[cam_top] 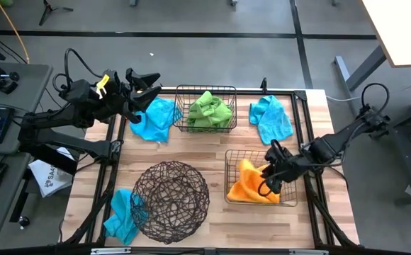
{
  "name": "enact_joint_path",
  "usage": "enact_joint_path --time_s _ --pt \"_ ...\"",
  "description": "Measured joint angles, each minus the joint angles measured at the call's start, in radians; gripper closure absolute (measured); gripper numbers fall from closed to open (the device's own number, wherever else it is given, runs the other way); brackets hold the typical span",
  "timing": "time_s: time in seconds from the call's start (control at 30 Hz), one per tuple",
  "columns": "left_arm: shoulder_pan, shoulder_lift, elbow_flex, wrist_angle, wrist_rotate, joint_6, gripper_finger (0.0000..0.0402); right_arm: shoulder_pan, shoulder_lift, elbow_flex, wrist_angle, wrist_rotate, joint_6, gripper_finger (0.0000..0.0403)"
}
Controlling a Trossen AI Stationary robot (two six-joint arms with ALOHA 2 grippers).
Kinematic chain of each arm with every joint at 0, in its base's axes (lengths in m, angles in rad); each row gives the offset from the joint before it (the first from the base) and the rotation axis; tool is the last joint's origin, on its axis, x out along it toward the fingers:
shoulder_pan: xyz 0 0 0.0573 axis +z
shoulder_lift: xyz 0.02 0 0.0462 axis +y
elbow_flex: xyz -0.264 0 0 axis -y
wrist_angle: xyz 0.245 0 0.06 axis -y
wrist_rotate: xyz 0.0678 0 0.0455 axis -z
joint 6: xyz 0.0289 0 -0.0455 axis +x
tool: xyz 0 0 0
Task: Sort microfiber towel by color & place in baskets
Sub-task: Put the bottom orange towel into the gold wire basket, then put the orange towel into the gold wire basket
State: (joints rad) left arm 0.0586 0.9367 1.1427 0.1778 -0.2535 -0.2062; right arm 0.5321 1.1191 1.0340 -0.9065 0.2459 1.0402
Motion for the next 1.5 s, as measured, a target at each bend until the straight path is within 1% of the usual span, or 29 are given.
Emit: enact_joint_path --time_s 0.1,0.17,0.23,0.33,0.4,0.47,0.53,0.6,0.67,0.73,0.77,0.83,0.9,0.97,1.0,1.07,1.13,1.3,1.4,1.5 --pt "0.000 0.002 0.000 -0.001 0.000 -0.001 0.0140 -0.027 -0.002 0.005 -0.009 -0.038 -0.044 0.0219" --pt "0.000 0.003 0.000 -0.001 -0.003 -0.004 0.0140 -0.045 -0.003 0.025 -0.009 -0.040 -0.099 0.0166" --pt "-0.001 0.015 0.000 0.002 -0.034 -0.028 0.0140 -0.067 -0.004 0.048 -0.011 -0.040 -0.167 0.0119" --pt "-0.009 0.061 0.002 -0.006 -0.095 -0.074 0.0140 -0.111 -0.004 0.082 -0.018 -0.036 -0.244 0.0068" --pt "-0.019 0.116 0.032 -0.088 -0.160 -0.107 0.0140 -0.144 -0.004 0.103 -0.040 -0.015 -0.261 0.0047" --pt "-0.021 0.189 0.102 -0.284 -0.251 -0.162 0.0140 -0.177 -0.004 0.121 -0.076 0.003 -0.266 0.0036" --pt "-0.006 0.267 0.211 -0.551 -0.319 -0.236 0.0140 -0.209 -0.004 0.135 -0.112 0.008 -0.301 0.0033" --pt "0.041 0.338 0.344 -0.843 -0.355 -0.317 0.0140 -0.237 -0.005 0.139 -0.141 0.009 -0.346 0.0033" --pt "0.115 0.405 0.465 -1.116 -0.377 -0.369 0.0140 -0.267 -0.005 0.139 -0.150 0.008 -0.396 0.0035" --pt "0.212 0.462 0.538 -1.328 -0.384 -0.400 0.0140 -0.299 -0.004 0.139 -0.144 0.010 -0.456 0.0038" --pt "0.265 0.484 0.555 -1.402 -0.383 -0.409 0.0140 -0.318 -0.002 0.139 -0.133 0.015 -0.485 0.0039" --pt "0.381 0.513 0.552 -1.475 -0.359 -0.418 0.0140 -0.356 0.000 0.139 -0.106 0.023 -0.528 0.0042" --pt "0.508 0.530 0.525 -1.476 -0.291 -0.415 0.0140 -0.397 -0.001 0.139 -0.074 0.024 -0.551 0.0044" --pt "0.627 0.552 0.488 -1.436 -0.215 -0.382 0.0140 -0.436 -0.001 0.139 -0.050 0.026 -0.553 0.0045" --pt "0.676 0.566 0.466 -1.401 -0.197 -0.366 0.0140 -0.456 -0.001 0.139 -0.046 0.029 -0.549 0.0045" --pt "0.759 0.594 0.430 -1.343 -0.192 -0.353 0.0140 -0.491 -0.001 0.139 -0.044 0.033 -0.531 0.0045" --pt "0.828 0.622 0.414 -1.299 -0.196 -0.377 0.0140 -0.523 -0.001 0.139 -0.045 0.033 -0.490 0.0045" --pt "0.944 0.710 0.363 -1.178 -0.200 -0.412 0.0140 -0.580 -0.001 0.139 -0.044 0.033 -0.377 0.0045" --pt "0.983 0.776 0.347 -1.130 -0.195 -0.412 0.0140 -0.605 -0.001 0.139 -0.047 0.034 -0.337 0.0045" --pt "1.005 0.832 0.314 -1.136 -0.188 -0.432 0.0140 -0.635 -0.001 0.139 -0.056 0.034 -0.336 0.0045"
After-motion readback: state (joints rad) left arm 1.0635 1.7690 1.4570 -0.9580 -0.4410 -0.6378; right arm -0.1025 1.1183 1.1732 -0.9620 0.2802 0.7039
